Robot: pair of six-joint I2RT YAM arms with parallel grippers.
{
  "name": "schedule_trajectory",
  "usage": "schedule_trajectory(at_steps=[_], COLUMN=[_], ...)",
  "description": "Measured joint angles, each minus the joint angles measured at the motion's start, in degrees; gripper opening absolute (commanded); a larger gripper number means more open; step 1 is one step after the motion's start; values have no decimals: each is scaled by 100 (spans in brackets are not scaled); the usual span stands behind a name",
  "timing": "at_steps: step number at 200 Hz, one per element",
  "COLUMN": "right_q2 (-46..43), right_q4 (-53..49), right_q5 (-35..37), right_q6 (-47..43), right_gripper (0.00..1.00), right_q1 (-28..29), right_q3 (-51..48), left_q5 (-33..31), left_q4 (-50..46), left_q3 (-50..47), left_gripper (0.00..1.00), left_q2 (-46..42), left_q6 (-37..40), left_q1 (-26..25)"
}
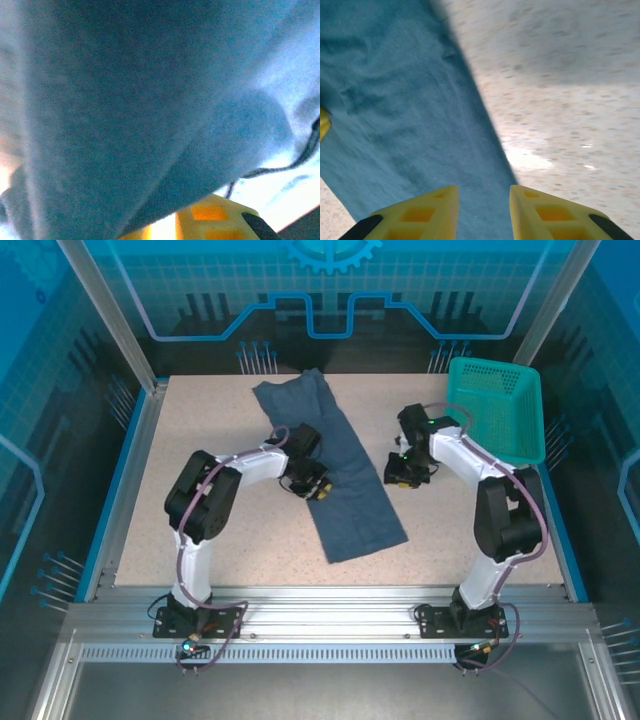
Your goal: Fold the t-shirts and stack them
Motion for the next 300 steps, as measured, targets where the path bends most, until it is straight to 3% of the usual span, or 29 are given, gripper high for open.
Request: schedule_trajectory(at_steps=[33, 69, 112, 160, 185, 220, 258, 300], right_q2=[595, 1379, 1976, 3198, 3985, 4675, 4745, 4273], right_q4=[284, 640, 1311, 1545, 1480, 1226, 1110, 1349], right_q5=[-129, -286, -546, -671, -682, -699, -802, -844], right_q6=[262, 549, 1012, 1366, 1488, 1705, 1915, 2052], right_gripper=[33, 33, 33, 32, 30, 30, 29, 29], right_q1=[734, 1143, 1224, 1224, 1222, 1174, 1021, 769], right_q3=[302, 1069, 1869, 3748, 4835, 5536, 5606, 4750], left_q5=[-160, -382, -831, -1172, -1167, -1032, -608, -334], left_q4=[-658, -1211, -1611, -1631, -1161, -522, -208, -140], left_q3=[-306, -704, -750, 192, 584, 1091, 1447, 1869], left_gripper=[20, 22, 36, 34, 29, 27, 25, 25], left_q2=[-339, -715, -1014, -1246, -979, -22, 730, 1137], left_q6=[826, 1449, 1714, 1659, 1550, 1552, 1598, 1709], left_q1=[385, 710, 831, 1126, 1639, 2072, 2013, 1683])
